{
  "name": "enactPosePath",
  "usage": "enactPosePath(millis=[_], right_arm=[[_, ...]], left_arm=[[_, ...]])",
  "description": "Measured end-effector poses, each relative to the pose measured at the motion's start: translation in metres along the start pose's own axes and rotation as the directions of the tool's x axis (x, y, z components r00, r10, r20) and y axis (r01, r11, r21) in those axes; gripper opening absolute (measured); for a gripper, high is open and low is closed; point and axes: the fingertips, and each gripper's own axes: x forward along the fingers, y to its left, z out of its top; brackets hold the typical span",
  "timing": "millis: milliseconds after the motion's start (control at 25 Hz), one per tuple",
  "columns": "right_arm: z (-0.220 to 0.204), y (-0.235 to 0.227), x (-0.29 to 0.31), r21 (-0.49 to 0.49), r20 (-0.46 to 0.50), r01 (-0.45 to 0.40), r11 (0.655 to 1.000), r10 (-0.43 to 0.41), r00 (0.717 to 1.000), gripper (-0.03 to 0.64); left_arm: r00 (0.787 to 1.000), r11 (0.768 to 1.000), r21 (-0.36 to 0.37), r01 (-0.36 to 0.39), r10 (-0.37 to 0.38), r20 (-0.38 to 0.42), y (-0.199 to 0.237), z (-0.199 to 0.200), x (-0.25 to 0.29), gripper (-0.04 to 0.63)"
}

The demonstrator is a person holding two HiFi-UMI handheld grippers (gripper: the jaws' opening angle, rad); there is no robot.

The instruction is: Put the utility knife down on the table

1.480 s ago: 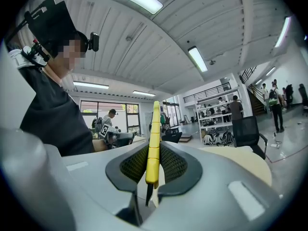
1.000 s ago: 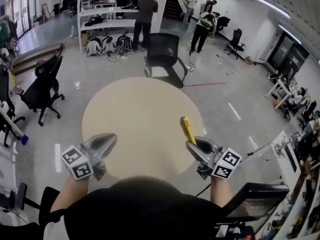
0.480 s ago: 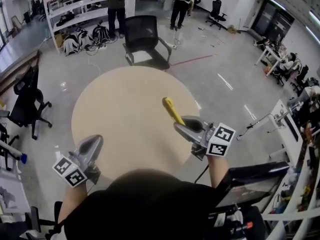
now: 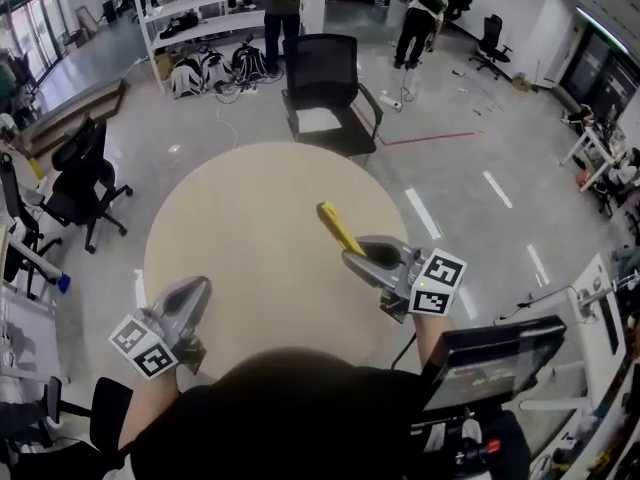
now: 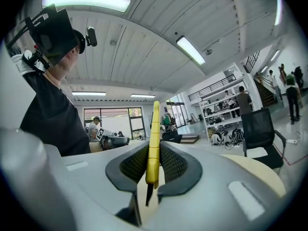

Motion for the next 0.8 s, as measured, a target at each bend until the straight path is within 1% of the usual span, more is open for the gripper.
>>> enactPosePath(millis=[80,200,280,400,480,600,680,800], right_arm=[[-0.004,-0.024,-0.003,0.011,-0.003,-0.036,0.999,0.036,0.999,0.074],[-0.013,-0.054,0.0,0.037,0.0,-0.069,0.997,0.069,0.998,0.074],[-0.017,-0.062,0.007,0.048,0.007,-0.087,0.995,0.087,0.996,0.074],[-0.021,-0.065,0.027,0.054,0.005,-0.093,0.994,0.093,0.996,0.074],[-0.023,-0.066,0.044,0.045,-0.006,-0.078,0.996,0.078,0.997,0.074],[-0.025,-0.065,0.069,0.025,-0.028,-0.021,0.999,0.022,0.999,0.074],[-0.026,-0.058,0.084,0.032,-0.031,0.014,0.999,-0.013,0.999,0.074],[-0.024,-0.049,0.106,0.039,-0.041,0.051,0.998,-0.049,0.998,0.074]], left_arm=[[1.0,1.0,-0.011,-0.03,0.03,0.006,-0.005,-0.003,0.016,-0.002],[0.999,0.999,-0.012,-0.046,0.046,-0.003,-0.01,-0.01,0.034,-0.002],[0.998,0.998,-0.003,-0.063,0.063,-0.019,-0.007,-0.014,0.036,-0.002],[0.997,0.997,-0.018,-0.079,0.078,-0.024,0.016,-0.013,0.03,-0.002],[0.998,0.998,-0.026,-0.061,0.061,-0.023,0.036,-0.011,0.027,-0.002],[1.0,1.0,-0.03,-0.01,0.009,-0.028,0.069,-0.014,0.024,-0.002],[0.999,0.999,-0.041,0.024,-0.026,-0.036,0.09,-0.014,0.021,-0.002],[0.997,0.997,-0.039,0.071,-0.073,-0.039,0.12,-0.005,0.02,-0.002]])
